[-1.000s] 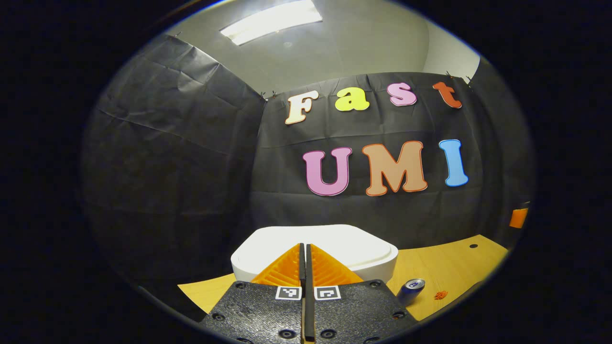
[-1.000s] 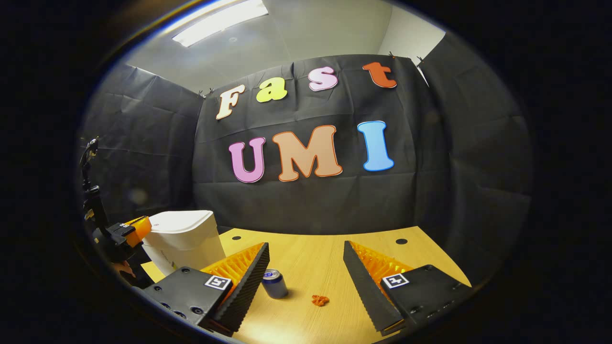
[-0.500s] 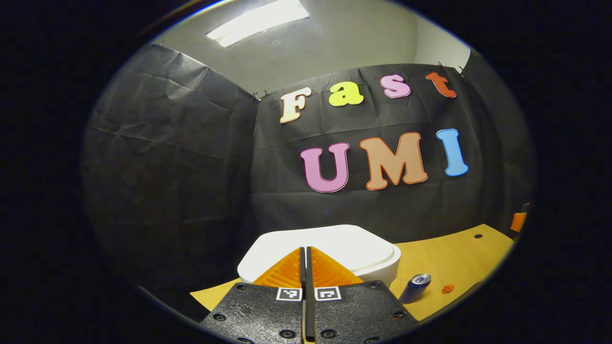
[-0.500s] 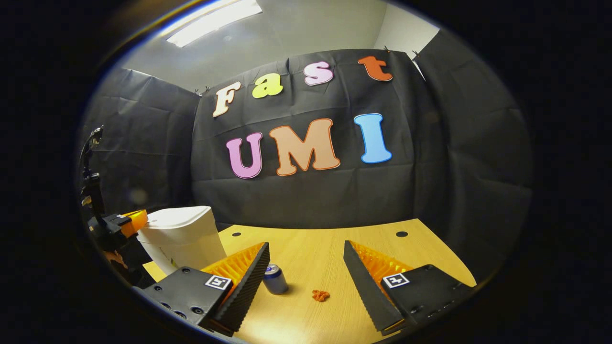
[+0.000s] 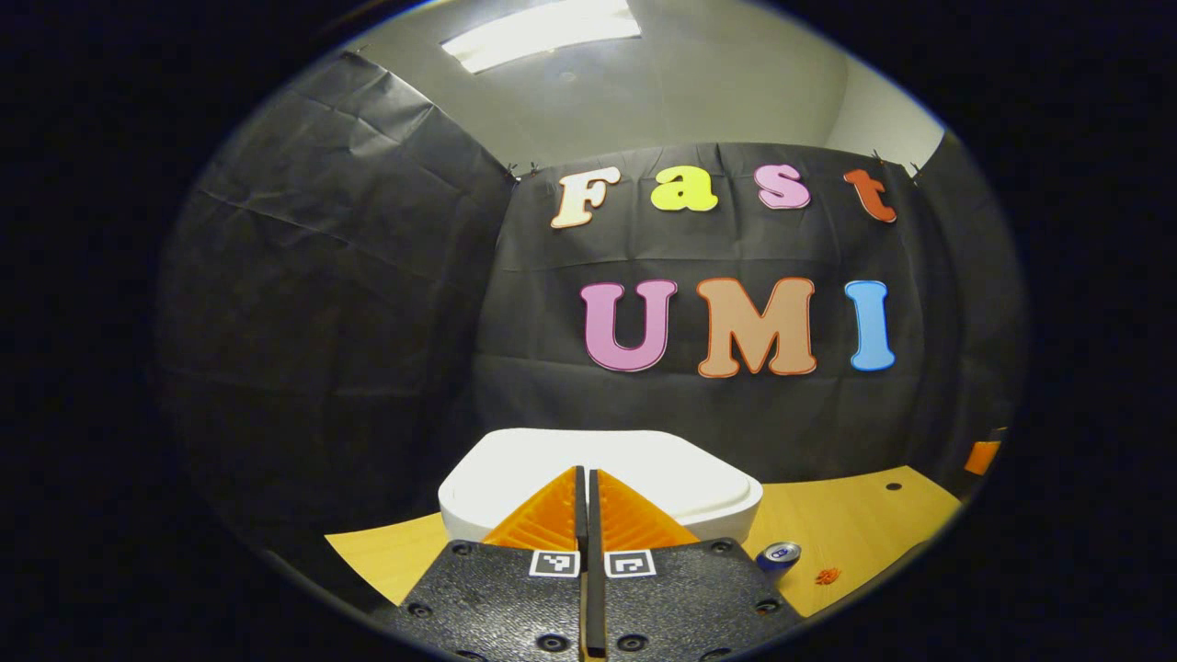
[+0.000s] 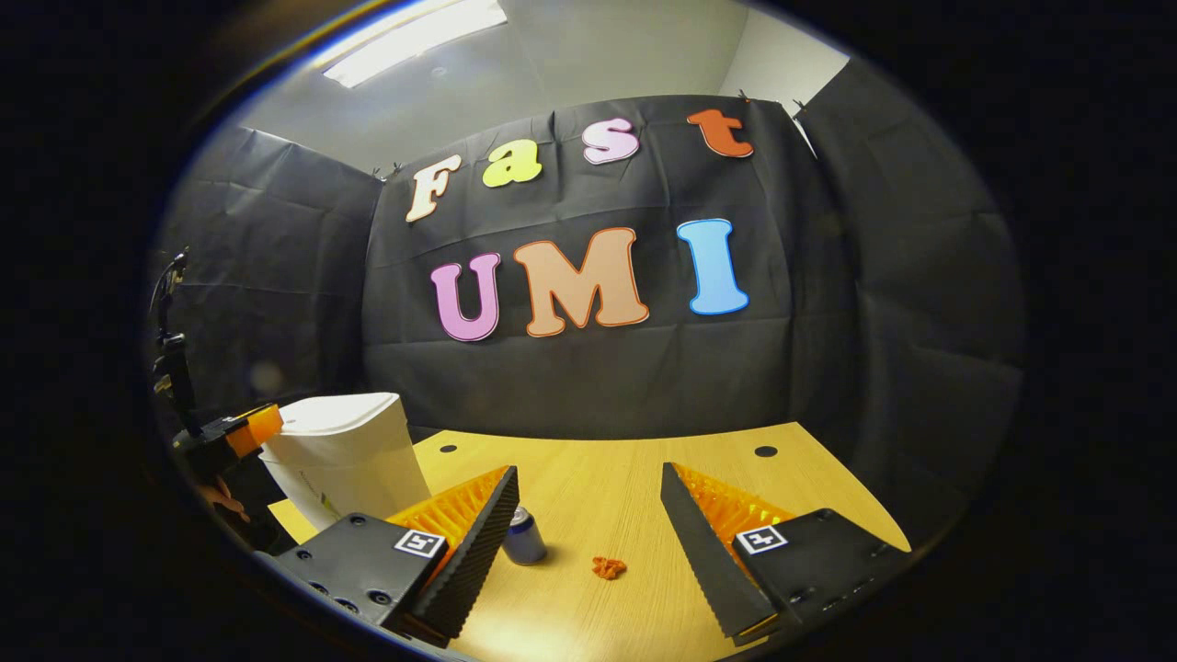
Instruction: Press the lid of the desktop garbage bin to open it, pick up the crumpled paper on the desktop and throw it into the bin, then pick up the pop can on the desktop and drop it into the bin, and finally close the garbage bin lid.
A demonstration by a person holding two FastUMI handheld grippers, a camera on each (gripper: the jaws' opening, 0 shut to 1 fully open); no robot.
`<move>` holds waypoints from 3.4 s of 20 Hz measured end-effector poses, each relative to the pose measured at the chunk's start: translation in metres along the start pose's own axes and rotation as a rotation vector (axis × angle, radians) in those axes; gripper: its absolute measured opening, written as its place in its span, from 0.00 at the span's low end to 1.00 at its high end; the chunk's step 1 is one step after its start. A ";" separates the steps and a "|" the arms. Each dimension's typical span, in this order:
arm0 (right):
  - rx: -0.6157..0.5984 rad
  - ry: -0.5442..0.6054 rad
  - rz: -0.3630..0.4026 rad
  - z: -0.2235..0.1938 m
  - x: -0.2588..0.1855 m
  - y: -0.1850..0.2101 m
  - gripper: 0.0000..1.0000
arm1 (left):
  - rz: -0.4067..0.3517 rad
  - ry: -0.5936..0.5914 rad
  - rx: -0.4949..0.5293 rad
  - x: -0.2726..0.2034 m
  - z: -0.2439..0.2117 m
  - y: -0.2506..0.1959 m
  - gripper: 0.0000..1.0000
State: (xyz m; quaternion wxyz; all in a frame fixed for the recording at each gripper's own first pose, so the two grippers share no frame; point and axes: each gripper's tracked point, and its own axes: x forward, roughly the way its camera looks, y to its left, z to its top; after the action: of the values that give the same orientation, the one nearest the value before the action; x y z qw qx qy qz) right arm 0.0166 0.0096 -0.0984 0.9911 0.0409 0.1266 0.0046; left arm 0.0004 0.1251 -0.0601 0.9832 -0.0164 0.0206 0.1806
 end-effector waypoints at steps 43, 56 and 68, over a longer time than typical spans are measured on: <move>-0.178 0.695 0.186 -0.223 0.138 -0.035 0.95 | -0.021 -0.097 0.201 -0.066 0.053 0.002 0.94; -0.204 0.740 0.135 -0.231 0.150 -0.030 0.21 | -0.037 -0.078 0.186 -0.063 0.051 0.006 0.95; -0.185 0.691 0.260 -0.167 0.118 -0.007 0.05 | -0.071 -0.074 0.175 -0.059 0.048 0.016 0.94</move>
State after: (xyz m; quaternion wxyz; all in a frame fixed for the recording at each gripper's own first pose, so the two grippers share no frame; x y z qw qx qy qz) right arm 0.0884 0.0182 -0.2895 0.8806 -0.0369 0.4462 0.1550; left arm -0.0583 0.1207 -0.0096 0.9867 0.0756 -0.0007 0.1437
